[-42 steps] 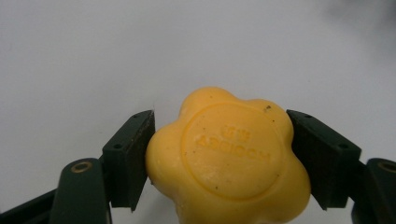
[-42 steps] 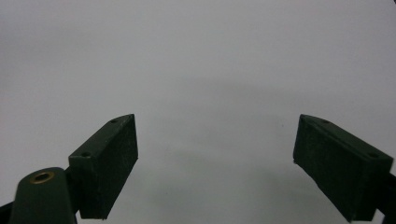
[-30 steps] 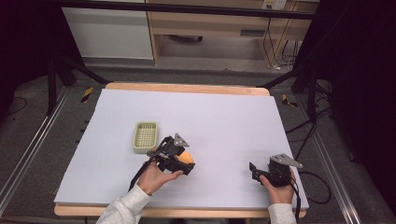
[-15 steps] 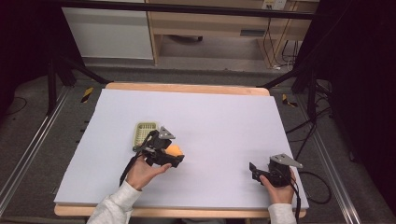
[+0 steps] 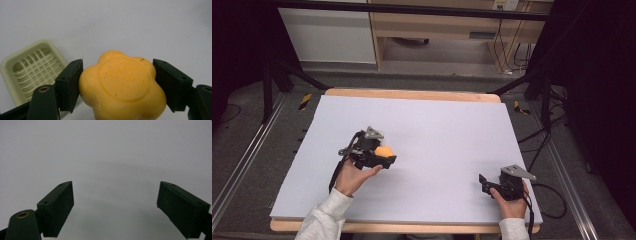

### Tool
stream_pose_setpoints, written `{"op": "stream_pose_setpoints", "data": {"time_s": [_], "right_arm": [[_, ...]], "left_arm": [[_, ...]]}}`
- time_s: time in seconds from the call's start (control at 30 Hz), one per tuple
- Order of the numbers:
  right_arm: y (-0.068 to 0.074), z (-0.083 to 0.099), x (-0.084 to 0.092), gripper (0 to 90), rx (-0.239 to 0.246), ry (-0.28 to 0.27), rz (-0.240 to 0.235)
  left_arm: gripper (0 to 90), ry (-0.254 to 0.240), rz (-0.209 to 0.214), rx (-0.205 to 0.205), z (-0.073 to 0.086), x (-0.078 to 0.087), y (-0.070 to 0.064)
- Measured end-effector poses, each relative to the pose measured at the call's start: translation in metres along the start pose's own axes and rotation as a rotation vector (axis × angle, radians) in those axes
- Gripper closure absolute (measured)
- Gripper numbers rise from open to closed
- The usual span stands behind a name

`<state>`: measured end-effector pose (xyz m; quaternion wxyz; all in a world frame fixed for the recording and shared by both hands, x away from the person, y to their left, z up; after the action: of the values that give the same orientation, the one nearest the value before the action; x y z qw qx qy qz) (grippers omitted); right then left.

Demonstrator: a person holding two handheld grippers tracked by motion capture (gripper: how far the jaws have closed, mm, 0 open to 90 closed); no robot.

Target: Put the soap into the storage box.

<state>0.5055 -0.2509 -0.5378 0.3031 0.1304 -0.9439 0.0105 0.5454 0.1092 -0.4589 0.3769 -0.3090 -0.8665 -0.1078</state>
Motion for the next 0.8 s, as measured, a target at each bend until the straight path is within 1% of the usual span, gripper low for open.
{"op": "stream_pose_setpoints", "data": {"time_s": [0.03, 0.07, 0.4, 0.47, 0.5, 0.8], "right_arm": [[0.0, 0.0, 0.0, 14.4, 0.0, 0.0, 0.0], [0.0, 0.0, 0.0, 14.4, -0.001, 0.0, 0.0], [0.0, 0.0, 0.0, 14.4, 0.001, 0.001, 0.001], [0.0, 0.0, 0.0, 14.4, 0.001, 0.001, 0.002], [0.0, 0.0, 0.0, 14.4, 0.0, 0.002, 0.001], [0.0, 0.0, -0.001, 14.4, 0.003, 0.003, 0.002]], "left_arm": [[26.7, 0.0, 0.0, 0.0, 0.0, 0.0, 0.0], [26.7, -0.002, -0.007, 0.004, -0.001, 0.001, 0.005], [26.7, -0.02, -0.052, 0.053, -0.004, 0.002, 0.03], [26.7, -0.023, -0.053, 0.06, -0.004, 0.002, 0.032], [26.7, -0.024, -0.062, 0.068, -0.004, 0.001, 0.037], [26.7, -0.032, -0.083, 0.097, -0.003, -0.005, 0.052]]}}
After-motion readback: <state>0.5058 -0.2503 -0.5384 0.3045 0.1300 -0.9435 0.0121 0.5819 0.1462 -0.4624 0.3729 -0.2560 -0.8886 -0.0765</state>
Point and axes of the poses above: each handheld gripper's, and its own axes: x roughly backward along the jaws, z roughly out of its underside, y roughly to its left, the point moved 10 cm from there along -x, roughly forward along the jaws
